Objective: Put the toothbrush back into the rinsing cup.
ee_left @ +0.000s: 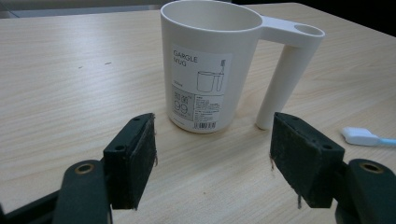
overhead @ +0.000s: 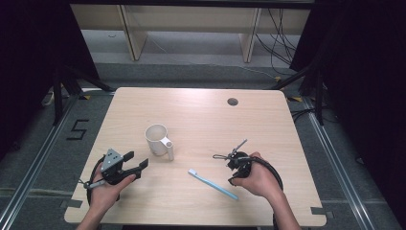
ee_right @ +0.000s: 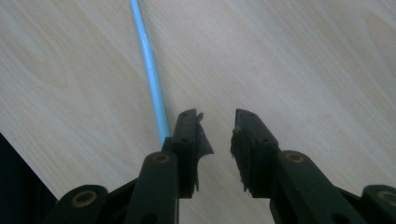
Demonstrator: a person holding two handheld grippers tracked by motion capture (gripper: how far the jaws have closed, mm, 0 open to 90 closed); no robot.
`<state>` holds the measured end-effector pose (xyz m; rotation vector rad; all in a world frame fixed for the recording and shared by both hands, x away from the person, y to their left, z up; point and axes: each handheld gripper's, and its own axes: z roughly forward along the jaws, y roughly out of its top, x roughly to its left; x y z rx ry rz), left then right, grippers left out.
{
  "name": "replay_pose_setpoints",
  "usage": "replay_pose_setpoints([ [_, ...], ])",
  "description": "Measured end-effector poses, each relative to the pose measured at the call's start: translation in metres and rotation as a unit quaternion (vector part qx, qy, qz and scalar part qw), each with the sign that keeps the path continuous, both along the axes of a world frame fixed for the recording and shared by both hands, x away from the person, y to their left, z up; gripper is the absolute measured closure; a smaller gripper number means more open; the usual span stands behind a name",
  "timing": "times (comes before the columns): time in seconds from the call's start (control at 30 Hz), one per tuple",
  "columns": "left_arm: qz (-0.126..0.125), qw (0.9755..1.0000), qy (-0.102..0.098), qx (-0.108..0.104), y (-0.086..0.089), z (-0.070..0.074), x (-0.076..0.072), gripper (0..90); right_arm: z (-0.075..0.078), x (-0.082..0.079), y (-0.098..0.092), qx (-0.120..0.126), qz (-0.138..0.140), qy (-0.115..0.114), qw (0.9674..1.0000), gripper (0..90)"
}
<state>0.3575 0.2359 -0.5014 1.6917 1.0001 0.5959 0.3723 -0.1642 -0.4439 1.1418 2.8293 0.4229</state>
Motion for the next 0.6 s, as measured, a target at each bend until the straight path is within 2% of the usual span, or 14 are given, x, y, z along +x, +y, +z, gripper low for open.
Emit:
replay_pose_setpoints([
  [0.13,-0.003,1.0000,0.002,0.004,0.000,0.001,0.000,30.8,-0.002,-0.001,0.006,-0.004,0.014,0.004,0.9999,71.3],
  [0.17,0.005,0.9999,0.012,0.004,-0.001,0.002,-0.002,30.8,-0.002,-0.001,0.008,-0.007,0.006,0.005,0.9999,71.4],
  [0.2,-0.001,1.0000,0.007,-0.001,-0.001,0.002,-0.001,30.9,-0.002,-0.001,0.008,-0.008,0.018,0.005,0.9998,71.5],
  [0.23,0.005,0.9999,0.012,0.003,-0.001,0.003,-0.002,30.8,-0.002,-0.001,0.010,-0.007,0.016,0.007,0.9998,71.5],
  [0.33,0.002,1.0000,0.008,0.004,0.000,0.004,-0.001,30.8,-0.003,-0.001,0.013,-0.010,0.017,0.009,0.9998,71.6],
  [0.4,-0.003,1.0000,0.003,0.002,-0.001,0.003,0.000,30.9,-0.004,0.000,0.016,-0.017,0.037,0.007,0.9992,71.7],
  [0.5,0.000,0.9999,0.010,0.006,-0.001,0.004,-0.001,30.8,-0.005,0.000,0.020,-0.019,0.036,0.011,0.9991,71.8],
  [0.6,-0.003,1.0000,0.004,0.005,-0.001,0.004,0.000,30.8,-0.006,0.000,0.025,-0.022,0.038,0.015,0.9989,72.4],
])
